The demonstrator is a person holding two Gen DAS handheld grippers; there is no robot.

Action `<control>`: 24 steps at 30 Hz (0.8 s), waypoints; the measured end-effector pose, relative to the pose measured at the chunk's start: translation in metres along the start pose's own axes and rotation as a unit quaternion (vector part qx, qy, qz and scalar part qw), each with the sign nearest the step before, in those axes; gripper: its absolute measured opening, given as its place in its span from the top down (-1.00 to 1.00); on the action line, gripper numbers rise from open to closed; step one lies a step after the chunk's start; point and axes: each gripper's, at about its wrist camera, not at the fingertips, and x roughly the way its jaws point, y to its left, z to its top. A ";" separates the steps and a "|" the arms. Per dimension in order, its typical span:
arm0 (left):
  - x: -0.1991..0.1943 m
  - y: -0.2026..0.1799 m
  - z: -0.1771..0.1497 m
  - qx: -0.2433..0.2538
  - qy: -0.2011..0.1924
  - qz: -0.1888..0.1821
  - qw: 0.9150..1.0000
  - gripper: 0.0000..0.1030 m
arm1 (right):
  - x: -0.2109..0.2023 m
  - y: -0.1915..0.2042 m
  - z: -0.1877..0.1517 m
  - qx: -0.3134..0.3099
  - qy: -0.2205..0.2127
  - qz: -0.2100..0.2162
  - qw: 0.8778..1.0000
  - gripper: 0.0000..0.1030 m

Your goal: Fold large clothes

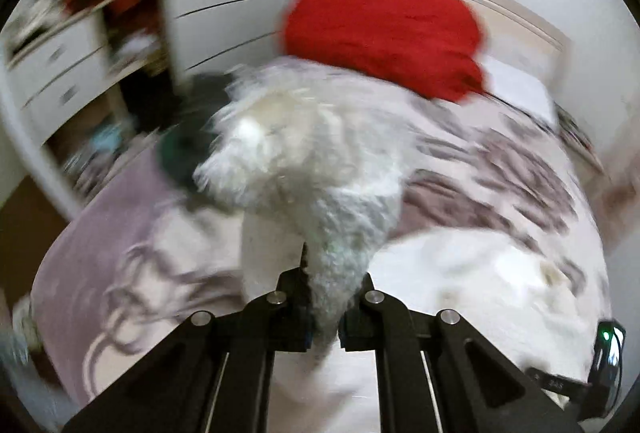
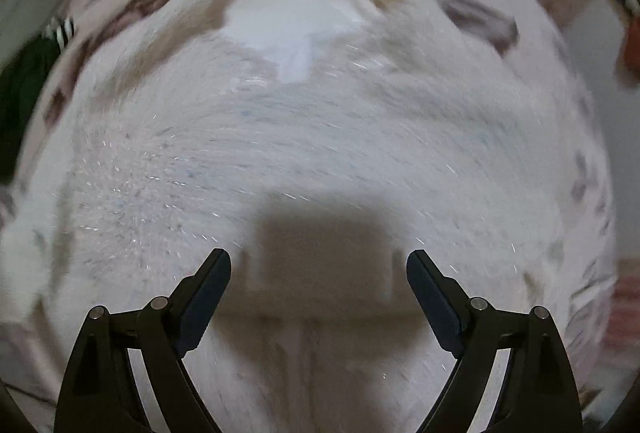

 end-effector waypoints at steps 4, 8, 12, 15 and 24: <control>0.004 -0.135 -0.021 0.080 0.019 -0.082 0.993 0.89 | -0.014 -0.080 -0.010 0.056 0.026 0.045 0.997 -0.77; 0.021 -0.261 -0.070 0.145 0.079 -0.159 0.973 0.89 | -0.030 -0.158 -0.021 0.086 0.027 0.029 0.996 -0.77; 0.042 -0.340 -0.120 0.189 0.143 -0.179 0.955 0.85 | -0.036 -0.228 -0.034 0.117 0.029 0.002 0.993 -0.77; 0.060 -0.374 -0.156 0.223 0.193 -0.162 0.942 0.57 | -0.031 -0.269 -0.038 0.145 0.039 0.008 0.989 -0.77; 0.035 -0.343 -0.153 0.213 0.199 -0.146 0.945 -0.69 | -0.040 -0.341 -0.033 0.246 0.029 0.116 0.962 -0.77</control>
